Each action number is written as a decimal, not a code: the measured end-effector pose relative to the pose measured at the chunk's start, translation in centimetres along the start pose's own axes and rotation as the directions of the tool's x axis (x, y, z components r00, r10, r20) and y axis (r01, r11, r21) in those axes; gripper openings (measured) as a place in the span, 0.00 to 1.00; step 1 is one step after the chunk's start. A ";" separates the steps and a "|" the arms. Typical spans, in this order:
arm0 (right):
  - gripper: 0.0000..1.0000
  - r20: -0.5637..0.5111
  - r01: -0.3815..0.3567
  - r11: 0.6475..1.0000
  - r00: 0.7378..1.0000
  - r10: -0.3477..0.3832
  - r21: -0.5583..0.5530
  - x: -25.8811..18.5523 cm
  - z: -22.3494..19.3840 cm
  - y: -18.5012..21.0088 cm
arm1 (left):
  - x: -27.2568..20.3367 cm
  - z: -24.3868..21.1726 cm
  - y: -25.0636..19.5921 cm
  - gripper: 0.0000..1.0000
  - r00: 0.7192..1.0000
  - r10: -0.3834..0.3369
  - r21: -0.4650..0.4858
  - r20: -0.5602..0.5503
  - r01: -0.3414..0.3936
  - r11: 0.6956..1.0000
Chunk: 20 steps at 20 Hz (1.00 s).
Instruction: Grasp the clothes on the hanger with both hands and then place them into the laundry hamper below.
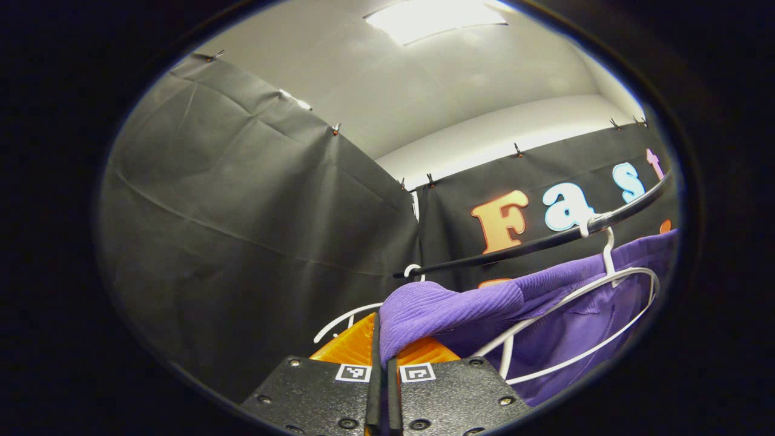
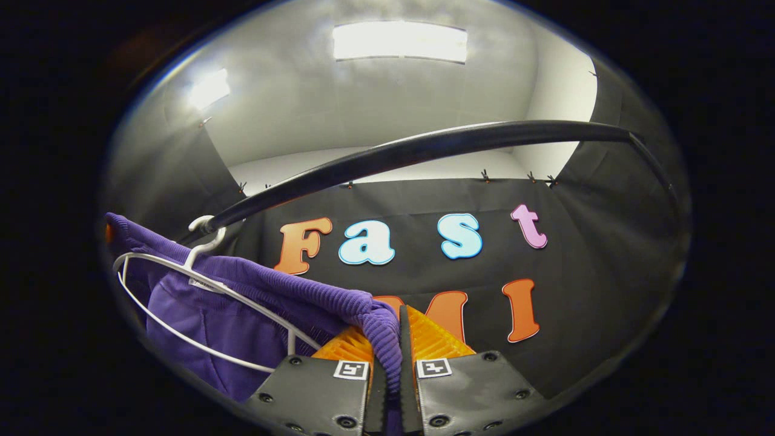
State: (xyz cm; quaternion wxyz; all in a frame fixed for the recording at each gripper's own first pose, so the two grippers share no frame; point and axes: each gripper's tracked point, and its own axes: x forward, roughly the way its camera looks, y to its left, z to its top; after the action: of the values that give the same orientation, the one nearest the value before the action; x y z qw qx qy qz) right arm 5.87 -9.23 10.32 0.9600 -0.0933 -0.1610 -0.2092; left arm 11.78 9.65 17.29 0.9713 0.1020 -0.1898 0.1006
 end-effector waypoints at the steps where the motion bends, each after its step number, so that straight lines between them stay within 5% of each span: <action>1: 0.15 -0.012 0.003 1.000 1.000 -0.003 0.012 0.1 -0.2 0.0 | 0.7 -0.4 -0.5 0.02 1.000 -0.022 0.005 -0.005 0.022 1.000; 5: 0.15 -0.054 -0.001 1.000 0.999 0.003 0.025 1.2 -1.9 -0.3 | 2.5 -6.7 -1.2 0.06 0.985 -0.093 -0.074 -0.142 0.083 0.994; 12: 0.16 -0.054 0.029 0.999 0.998 -0.031 -0.045 1.9 -2.6 -0.9 | -1.5 -15.8 -3.8 0.04 0.939 -0.180 -0.219 -0.293 0.117 0.969; 20: 0.15 -0.088 0.058 0.994 0.994 -0.066 -0.088 3.0 -5.6 -3.3 | -6.9 -21.6 -7.2 0.05 0.888 -0.252 -0.234 -0.384 0.171 0.957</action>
State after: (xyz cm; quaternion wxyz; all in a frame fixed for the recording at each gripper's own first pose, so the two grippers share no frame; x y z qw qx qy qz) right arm 8.54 -14.64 6.50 0.9545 -0.1198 -0.1108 -0.2495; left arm 14.73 6.79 -6.12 0.9997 0.0040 0.0214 -0.0062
